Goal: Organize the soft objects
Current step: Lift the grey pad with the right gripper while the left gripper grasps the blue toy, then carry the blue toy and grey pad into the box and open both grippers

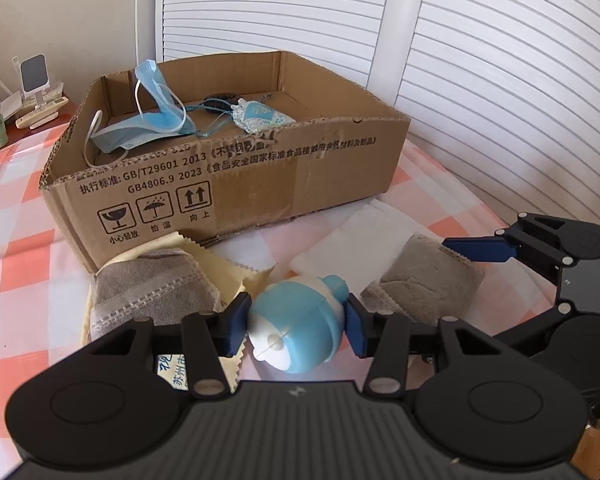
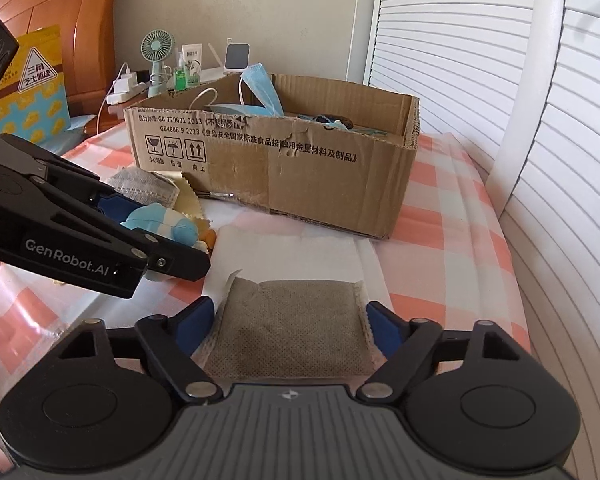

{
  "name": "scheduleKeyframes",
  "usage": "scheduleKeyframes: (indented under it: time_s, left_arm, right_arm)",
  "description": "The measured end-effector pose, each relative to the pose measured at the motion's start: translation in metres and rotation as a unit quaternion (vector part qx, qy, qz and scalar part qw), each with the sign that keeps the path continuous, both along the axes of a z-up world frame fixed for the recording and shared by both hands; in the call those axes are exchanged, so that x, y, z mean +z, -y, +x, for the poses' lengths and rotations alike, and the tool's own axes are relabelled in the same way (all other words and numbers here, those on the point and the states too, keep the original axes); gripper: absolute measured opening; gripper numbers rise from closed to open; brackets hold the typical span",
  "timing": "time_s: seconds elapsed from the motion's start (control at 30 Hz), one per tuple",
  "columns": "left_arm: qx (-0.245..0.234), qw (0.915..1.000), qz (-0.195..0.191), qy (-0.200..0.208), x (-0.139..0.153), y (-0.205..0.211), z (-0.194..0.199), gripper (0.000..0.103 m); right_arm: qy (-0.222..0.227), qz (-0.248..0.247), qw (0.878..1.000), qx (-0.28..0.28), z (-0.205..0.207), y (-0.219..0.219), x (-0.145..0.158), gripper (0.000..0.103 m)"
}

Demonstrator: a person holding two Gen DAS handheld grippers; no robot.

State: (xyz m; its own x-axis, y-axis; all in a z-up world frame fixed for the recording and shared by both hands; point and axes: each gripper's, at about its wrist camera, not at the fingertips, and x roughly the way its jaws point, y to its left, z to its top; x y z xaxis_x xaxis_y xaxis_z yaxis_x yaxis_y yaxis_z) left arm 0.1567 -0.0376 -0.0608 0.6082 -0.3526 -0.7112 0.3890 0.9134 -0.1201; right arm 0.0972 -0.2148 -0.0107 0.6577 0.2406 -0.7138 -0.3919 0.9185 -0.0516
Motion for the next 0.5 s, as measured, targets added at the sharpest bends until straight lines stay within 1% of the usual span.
scheduleKeyframes:
  time_s: [0.13, 0.17, 0.37, 0.43, 0.5]
  left_arm:
    - [0.004, 0.9999, -0.008, -0.008, -0.003, -0.002, -0.002, 0.048]
    - [0.005, 0.9999, -0.008, -0.007, -0.003, -0.002, -0.003, 0.048]
    - [0.007, 0.9998, -0.017, -0.010, -0.002, -0.004, -0.005, 0.047]
    - [0.006, 0.9998, -0.017, -0.009, 0.000, -0.005, -0.006, 0.046]
    - [0.003, 0.9998, -0.017, -0.006, 0.004, -0.007, -0.008, 0.046]
  right_arm:
    - [0.001, -0.001, 1.000, 0.000, -0.002, 0.001, 0.001, 0.078]
    - [0.002, -0.001, 1.000, 0.000, -0.002, 0.001, 0.002, 0.073]
    - [0.005, 0.002, 1.000, -0.002, -0.003, 0.001, 0.007, 0.057]
    - [0.005, 0.004, 1.000, -0.002, -0.003, 0.001, 0.010, 0.053]
    - [0.007, 0.003, 1.000, -0.003, -0.004, 0.001, 0.014, 0.051]
